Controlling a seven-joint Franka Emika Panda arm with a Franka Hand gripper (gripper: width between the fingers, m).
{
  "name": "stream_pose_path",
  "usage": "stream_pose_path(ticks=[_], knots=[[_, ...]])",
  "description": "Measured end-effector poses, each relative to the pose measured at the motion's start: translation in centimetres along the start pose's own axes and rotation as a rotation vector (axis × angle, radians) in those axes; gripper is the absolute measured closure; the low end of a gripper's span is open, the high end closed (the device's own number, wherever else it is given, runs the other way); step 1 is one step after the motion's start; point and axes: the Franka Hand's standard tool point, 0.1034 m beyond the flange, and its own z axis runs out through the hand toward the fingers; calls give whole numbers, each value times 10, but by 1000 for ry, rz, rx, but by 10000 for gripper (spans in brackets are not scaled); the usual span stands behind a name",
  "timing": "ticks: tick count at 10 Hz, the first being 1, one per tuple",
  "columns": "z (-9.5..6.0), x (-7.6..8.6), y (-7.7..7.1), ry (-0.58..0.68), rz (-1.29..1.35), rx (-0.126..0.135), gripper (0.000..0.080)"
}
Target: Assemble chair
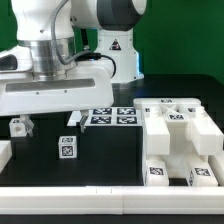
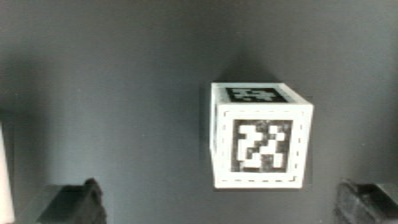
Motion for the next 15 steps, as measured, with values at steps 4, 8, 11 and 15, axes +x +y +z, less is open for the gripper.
stream_pose_path(ticks=[4,8,11,15], knots=[[9,-6,1,-18,3,1,150],[28,-10,-7,-34,11,-6,150],[35,-4,-5,9,-3,-47,150],[35,-5,-6,6,-1,-45,422]])
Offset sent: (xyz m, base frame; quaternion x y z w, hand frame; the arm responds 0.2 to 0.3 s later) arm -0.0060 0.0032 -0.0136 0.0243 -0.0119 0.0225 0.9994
